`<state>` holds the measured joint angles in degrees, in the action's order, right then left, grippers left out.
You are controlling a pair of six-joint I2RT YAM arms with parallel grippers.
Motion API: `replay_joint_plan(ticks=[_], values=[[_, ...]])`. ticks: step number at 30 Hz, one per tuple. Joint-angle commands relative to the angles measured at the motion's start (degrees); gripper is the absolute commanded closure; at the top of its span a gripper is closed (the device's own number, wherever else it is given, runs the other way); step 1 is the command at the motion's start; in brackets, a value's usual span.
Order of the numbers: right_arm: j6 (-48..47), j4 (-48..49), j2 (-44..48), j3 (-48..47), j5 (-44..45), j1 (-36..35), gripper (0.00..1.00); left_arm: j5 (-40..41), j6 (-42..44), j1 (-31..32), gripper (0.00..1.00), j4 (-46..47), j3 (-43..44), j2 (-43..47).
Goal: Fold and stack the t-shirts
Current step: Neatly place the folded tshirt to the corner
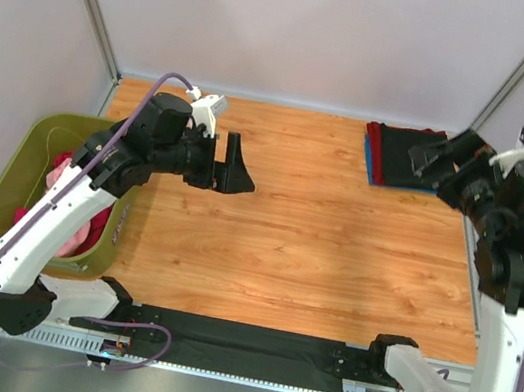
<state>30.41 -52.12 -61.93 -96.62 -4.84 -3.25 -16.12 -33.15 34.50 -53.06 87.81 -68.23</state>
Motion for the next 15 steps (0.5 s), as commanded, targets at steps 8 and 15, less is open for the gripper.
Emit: replay_joint_plan(ticks=[8,15], values=[[4.8,-22.2,12.1,3.5,-8.1,0.3,0.0,-6.5,0.0,0.0,0.0,-0.3,1.8,5.6],[7.1,-17.8,15.0,8.3,-14.2,0.3,0.0,-4.8,-2.9,0.0,0.0,1.7,-0.2,11.7]])
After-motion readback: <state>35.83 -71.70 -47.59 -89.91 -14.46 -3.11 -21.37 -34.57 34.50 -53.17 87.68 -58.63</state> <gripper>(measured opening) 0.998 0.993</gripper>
